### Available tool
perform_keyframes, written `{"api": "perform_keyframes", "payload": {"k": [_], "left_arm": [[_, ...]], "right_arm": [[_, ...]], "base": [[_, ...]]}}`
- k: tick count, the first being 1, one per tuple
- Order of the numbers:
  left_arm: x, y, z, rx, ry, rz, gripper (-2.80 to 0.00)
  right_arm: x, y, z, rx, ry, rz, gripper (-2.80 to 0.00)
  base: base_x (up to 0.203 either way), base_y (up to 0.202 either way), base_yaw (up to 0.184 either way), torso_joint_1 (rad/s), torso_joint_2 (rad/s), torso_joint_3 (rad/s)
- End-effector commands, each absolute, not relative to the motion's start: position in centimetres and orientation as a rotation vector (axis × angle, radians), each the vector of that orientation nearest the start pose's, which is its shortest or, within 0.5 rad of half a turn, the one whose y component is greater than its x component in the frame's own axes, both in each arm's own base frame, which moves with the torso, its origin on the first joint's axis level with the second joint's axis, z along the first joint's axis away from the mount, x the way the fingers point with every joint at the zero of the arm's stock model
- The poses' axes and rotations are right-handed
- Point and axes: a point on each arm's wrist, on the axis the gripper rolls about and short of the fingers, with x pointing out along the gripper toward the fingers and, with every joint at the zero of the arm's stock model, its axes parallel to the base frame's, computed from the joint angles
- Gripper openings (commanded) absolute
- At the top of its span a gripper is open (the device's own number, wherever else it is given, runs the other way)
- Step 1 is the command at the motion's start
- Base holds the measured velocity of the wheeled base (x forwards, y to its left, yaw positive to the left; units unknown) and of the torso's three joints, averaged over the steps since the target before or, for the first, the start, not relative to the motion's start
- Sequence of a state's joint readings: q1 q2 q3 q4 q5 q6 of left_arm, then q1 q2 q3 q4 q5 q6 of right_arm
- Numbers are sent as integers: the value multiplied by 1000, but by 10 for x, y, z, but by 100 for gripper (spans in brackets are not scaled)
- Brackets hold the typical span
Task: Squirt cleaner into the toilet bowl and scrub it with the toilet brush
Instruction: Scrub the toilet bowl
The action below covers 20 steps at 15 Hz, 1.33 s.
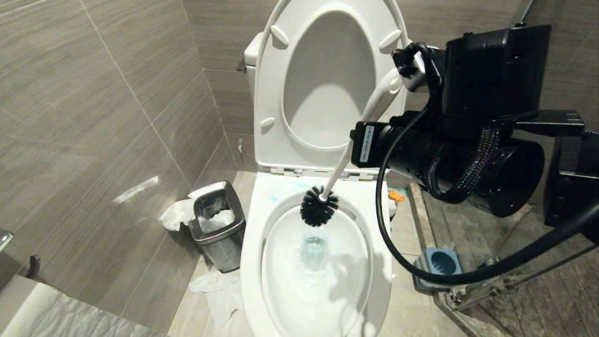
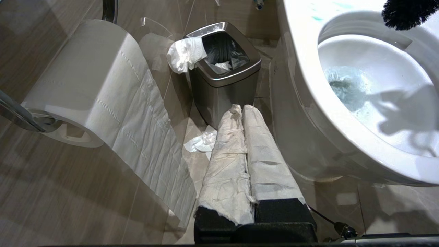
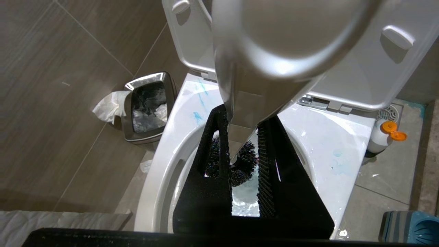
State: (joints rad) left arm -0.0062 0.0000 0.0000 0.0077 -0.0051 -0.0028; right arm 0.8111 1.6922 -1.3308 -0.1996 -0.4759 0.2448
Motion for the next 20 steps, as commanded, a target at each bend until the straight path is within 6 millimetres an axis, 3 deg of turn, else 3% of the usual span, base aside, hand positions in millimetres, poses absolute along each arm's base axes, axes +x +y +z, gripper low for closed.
{"api": "perform_keyframes", "payload": {"k": [1, 8, 15, 20], "left_arm": [[-23, 0, 74, -3, 9, -11, -280], [-23, 0, 75, -3, 8, -11, -280], [-23, 0, 75, -3, 8, -12, -280], [-23, 0, 75, -3, 8, -11, -280]], "right_arm": [[228, 224, 293, 158, 162, 313, -280], [243, 215, 289, 165, 171, 283, -280], [289, 199, 259, 208, 249, 214, -280], [289, 201, 262, 191, 239, 218, -280]], "base": [[0, 0, 0, 0, 0, 0], [0, 0, 0, 0, 0, 0], [0, 0, 0, 0, 0, 0], [0, 0, 0, 0, 0, 0]]}}
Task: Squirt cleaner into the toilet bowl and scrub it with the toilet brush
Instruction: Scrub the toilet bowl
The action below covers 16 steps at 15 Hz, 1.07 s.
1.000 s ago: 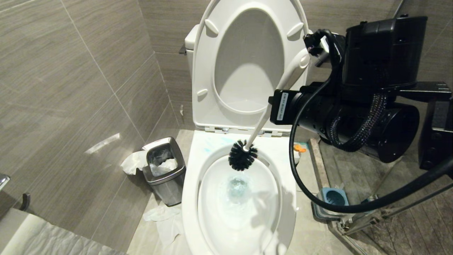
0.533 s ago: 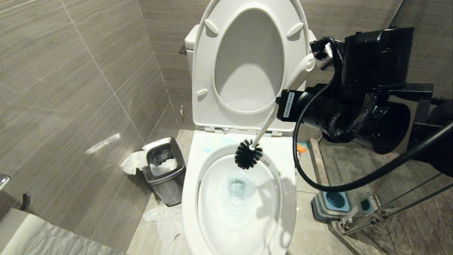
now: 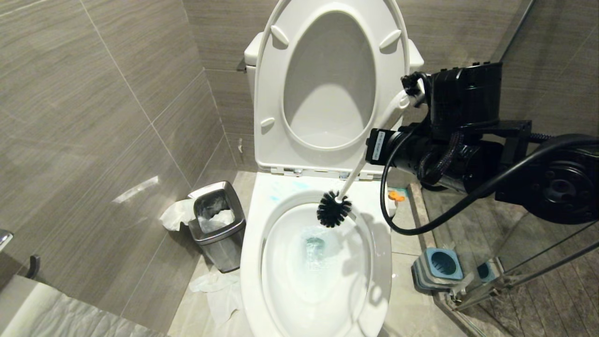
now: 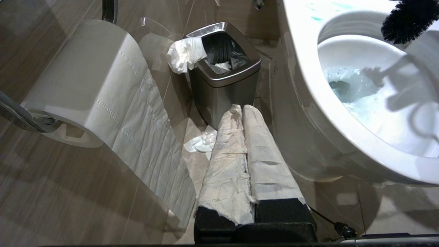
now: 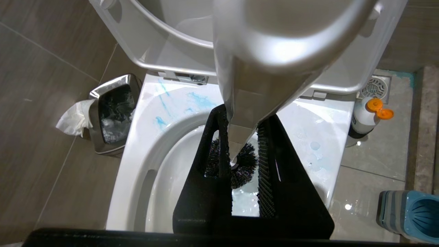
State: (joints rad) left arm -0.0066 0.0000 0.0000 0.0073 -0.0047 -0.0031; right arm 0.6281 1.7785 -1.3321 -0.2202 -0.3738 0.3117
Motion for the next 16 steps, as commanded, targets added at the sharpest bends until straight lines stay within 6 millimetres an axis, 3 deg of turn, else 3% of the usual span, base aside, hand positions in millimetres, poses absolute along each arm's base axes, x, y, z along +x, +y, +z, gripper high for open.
{"api": "perform_keyframes", "payload": {"k": [1, 11, 14, 16], "left_arm": [[-23, 0, 75, -3, 8, -11, -280], [-23, 0, 75, -3, 8, -11, -280], [-23, 0, 74, -3, 10, -11, -280], [-23, 0, 74, -3, 11, -12, -280]], "right_arm": [[288, 201, 263, 184, 236, 223, -280], [280, 196, 274, 87, 198, 234, -280], [267, 187, 289, 76, 163, 247, -280], [247, 175, 308, 82, 145, 263, -280]], "base": [[0, 0, 0, 0, 0, 0], [0, 0, 0, 0, 0, 0], [0, 0, 0, 0, 0, 0], [0, 0, 0, 0, 0, 0]]}}
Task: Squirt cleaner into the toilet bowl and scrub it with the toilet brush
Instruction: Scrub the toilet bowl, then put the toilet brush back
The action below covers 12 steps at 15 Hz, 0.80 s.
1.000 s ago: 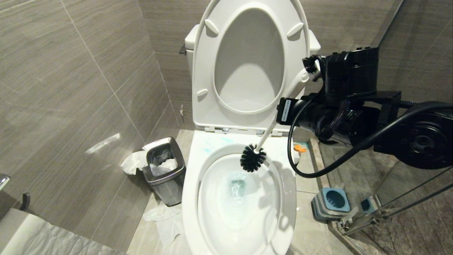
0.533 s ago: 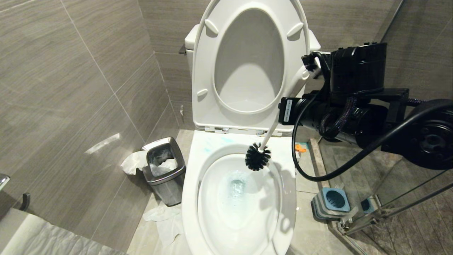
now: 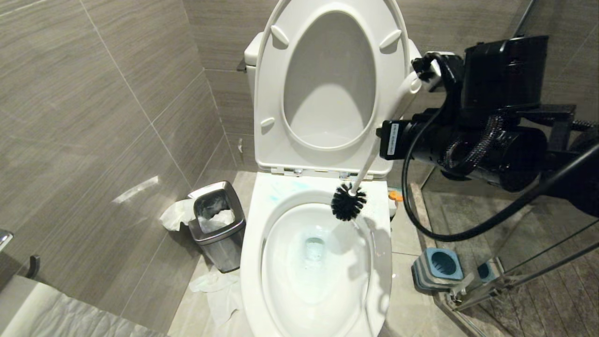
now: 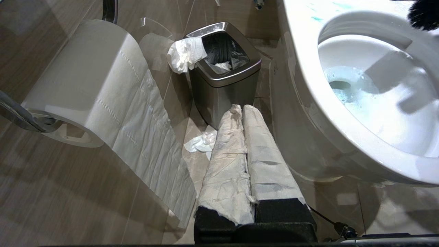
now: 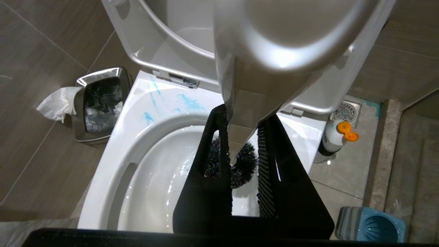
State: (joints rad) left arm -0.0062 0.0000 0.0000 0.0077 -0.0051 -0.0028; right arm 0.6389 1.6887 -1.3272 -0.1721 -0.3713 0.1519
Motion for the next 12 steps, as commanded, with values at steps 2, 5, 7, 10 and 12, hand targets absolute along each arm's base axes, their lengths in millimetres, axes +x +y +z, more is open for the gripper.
{"api": "perform_keyframes", "payload": {"k": [2, 5, 7, 10, 12], "left_arm": [[-23, 0, 74, -3, 9, -11, -280], [-23, 0, 74, -3, 9, -12, -280], [-23, 0, 74, -3, 9, -11, -280], [-23, 0, 74, -3, 9, -12, -280], [-23, 0, 75, -3, 8, -11, -280]], "right_arm": [[225, 160, 325, 89, 133, 273, -280], [197, 132, 342, 82, 145, 251, -280], [189, 112, 349, 71, 139, 205, -280], [184, 87, 358, 50, 99, 121, -280], [181, 70, 359, 15, 83, 85, -280]], "base": [[0, 0, 0, 0, 0, 0], [0, 0, 0, 0, 0, 0], [0, 0, 0, 0, 0, 0], [0, 0, 0, 0, 0, 0], [0, 0, 0, 0, 0, 0]]}}
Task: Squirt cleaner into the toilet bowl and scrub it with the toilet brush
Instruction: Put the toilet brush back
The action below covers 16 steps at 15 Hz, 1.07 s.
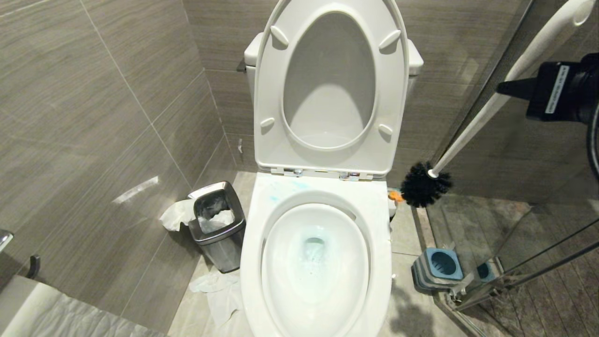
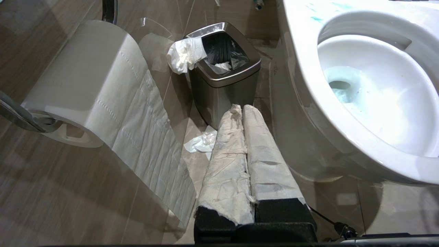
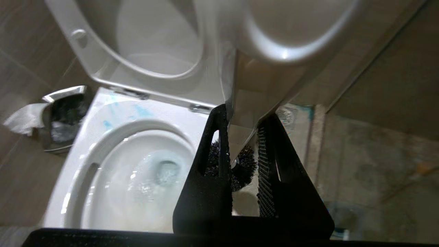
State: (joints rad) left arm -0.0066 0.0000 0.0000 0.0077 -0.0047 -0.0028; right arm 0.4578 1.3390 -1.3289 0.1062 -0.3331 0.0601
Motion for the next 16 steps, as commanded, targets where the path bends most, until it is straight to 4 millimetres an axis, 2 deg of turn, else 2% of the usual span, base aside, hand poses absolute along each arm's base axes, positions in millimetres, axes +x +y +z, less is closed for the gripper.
{"api": "perform_keyframes", "payload": {"k": [1, 5, 10, 16], "left_arm": [[-23, 0, 75, -3, 8, -12, -280], [-23, 0, 75, -3, 8, -11, -280], [-23, 0, 75, -3, 8, -11, -280], [-23, 0, 74, -3, 9, -11, -280]], "right_arm": [[180, 61, 359, 11, 78, 62, -280], [189, 25, 349, 6, 116, -61, -280], [224, -17, 271, 39, 397, -163, -280], [277, -62, 200, 86, 498, -272, -280]], "base": [[0, 0, 0, 0, 0, 0], [0, 0, 0, 0, 0, 0], [0, 0, 0, 0, 0, 0], [0, 0, 0, 0, 0, 0]]}}
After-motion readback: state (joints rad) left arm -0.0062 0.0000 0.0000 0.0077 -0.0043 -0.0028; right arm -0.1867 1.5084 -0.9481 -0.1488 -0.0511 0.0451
